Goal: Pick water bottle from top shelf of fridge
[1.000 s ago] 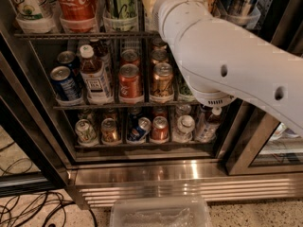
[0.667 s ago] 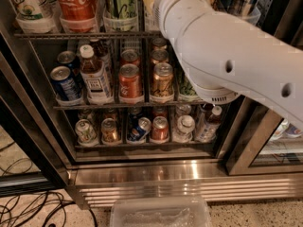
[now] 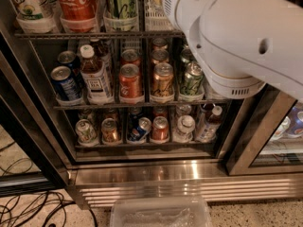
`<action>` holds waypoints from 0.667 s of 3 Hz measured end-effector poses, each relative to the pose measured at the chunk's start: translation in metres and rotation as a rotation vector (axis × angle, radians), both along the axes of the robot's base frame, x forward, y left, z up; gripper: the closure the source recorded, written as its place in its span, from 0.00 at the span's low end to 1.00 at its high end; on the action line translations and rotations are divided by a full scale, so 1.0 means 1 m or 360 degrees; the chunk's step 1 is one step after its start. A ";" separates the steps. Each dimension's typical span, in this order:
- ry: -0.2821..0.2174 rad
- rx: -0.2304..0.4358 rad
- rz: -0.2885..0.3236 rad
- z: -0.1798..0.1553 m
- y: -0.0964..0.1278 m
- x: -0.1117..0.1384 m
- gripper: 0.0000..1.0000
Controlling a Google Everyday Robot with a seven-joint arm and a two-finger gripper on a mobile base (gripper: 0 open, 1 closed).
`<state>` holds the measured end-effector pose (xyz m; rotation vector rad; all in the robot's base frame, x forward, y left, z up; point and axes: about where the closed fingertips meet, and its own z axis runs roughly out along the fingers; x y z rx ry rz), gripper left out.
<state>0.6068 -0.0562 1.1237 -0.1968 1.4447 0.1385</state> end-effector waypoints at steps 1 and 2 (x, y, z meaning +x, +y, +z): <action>0.0079 -0.0008 0.0033 -0.006 -0.010 -0.015 1.00; 0.0211 -0.0041 0.0113 -0.033 -0.025 -0.038 1.00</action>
Offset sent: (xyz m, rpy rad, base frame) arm -0.0743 -0.0151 -0.0374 -0.0725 0.3201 0.2838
